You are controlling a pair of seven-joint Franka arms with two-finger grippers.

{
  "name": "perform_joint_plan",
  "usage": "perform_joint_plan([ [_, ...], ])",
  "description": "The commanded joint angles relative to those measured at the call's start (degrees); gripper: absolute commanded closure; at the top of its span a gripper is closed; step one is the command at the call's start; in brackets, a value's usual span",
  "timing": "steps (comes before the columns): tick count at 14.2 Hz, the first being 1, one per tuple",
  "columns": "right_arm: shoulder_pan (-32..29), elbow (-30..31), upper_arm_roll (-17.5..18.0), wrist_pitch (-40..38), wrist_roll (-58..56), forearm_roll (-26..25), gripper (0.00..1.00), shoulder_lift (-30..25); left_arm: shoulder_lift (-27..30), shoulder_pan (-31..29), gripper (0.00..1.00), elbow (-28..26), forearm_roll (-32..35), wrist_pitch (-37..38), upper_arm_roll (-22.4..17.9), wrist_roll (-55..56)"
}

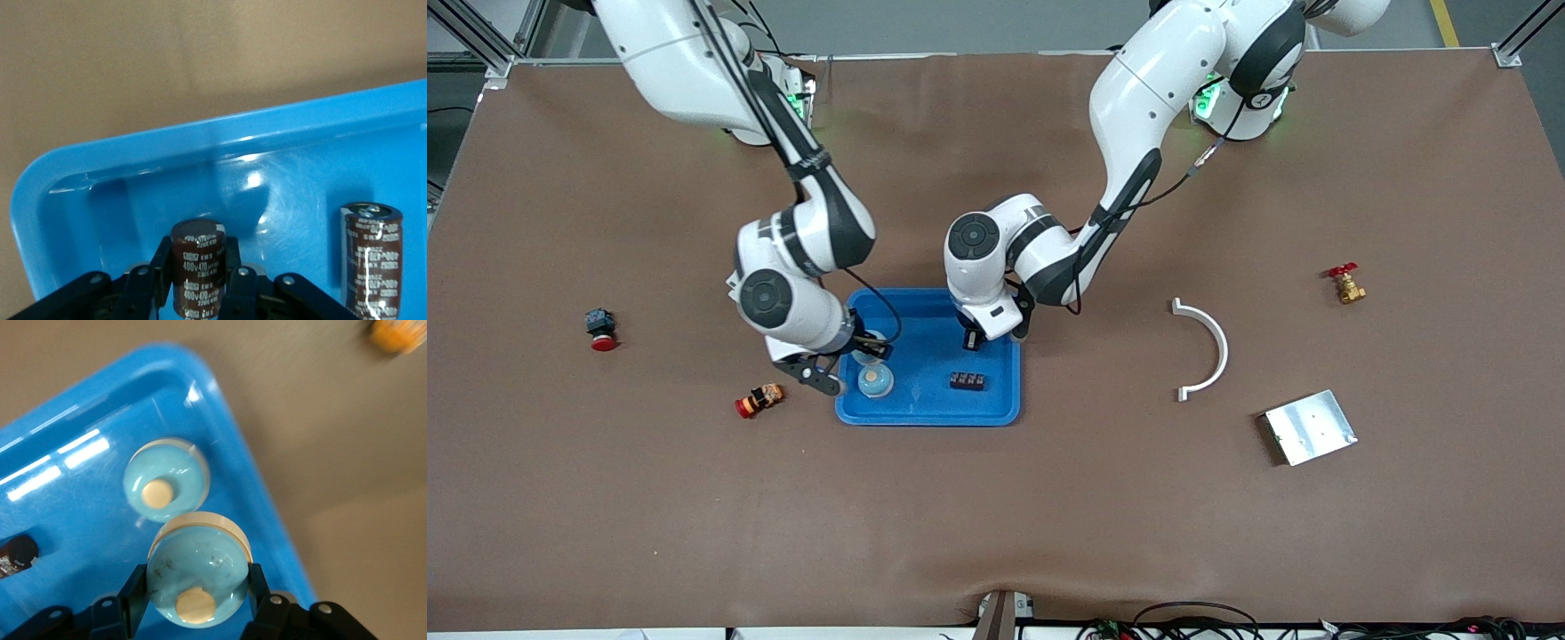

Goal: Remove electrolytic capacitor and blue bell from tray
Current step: 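Carry the bell beside the red button while the left gripper carries the capacitor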

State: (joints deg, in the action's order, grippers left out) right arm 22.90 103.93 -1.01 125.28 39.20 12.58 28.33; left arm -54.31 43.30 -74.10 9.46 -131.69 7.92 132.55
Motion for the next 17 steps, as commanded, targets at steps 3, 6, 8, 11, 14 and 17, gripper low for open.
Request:
perform_joint_plan([
  [3, -13.9, 2.2, 0.5, -12.6, -23.2, 0.7, 0.98, -7.9, 4.0, -0.3, 1.00, 0.9, 0.6, 8.1, -0.4, -8.6],
  [6, -19.6, 4.4, 0.1, -16.6, -35.2, -4.1, 0.98, -11.4, 8.7, -1.9, 1.00, 0.5, 0.2, 12.2, 0.1, -22.3],
  [8, -23.4, 9.3, 0.1, -14.0, -40.6, -10.4, 1.00, -14.0, 11.5, -3.2, 1.00, 0.2, -2.3, 16.1, 0.2, -34.1],
  [11, -25.6, 17.0, -2.5, -6.5, -49.0, -13.2, 1.00, -14.7, 16.9, -5.8, 1.00, -4.5, -3.1, 18.9, 0.3, -50.2],
  [14, -25.7, 19.7, -8.2, 1.8, -58.1, -14.7, 1.00, -13.7, 21.3, -8.6, 1.00, -10.4, -3.0, 18.4, 0.3, -62.3],
  [17, -25.9, 22.5, -9.2, 7.6, -60.6, -14.7, 1.00, -11.8, 25.0, -12.1, 1.00, -16.1, -3.0, 17.2, 0.3, -74.9],
])
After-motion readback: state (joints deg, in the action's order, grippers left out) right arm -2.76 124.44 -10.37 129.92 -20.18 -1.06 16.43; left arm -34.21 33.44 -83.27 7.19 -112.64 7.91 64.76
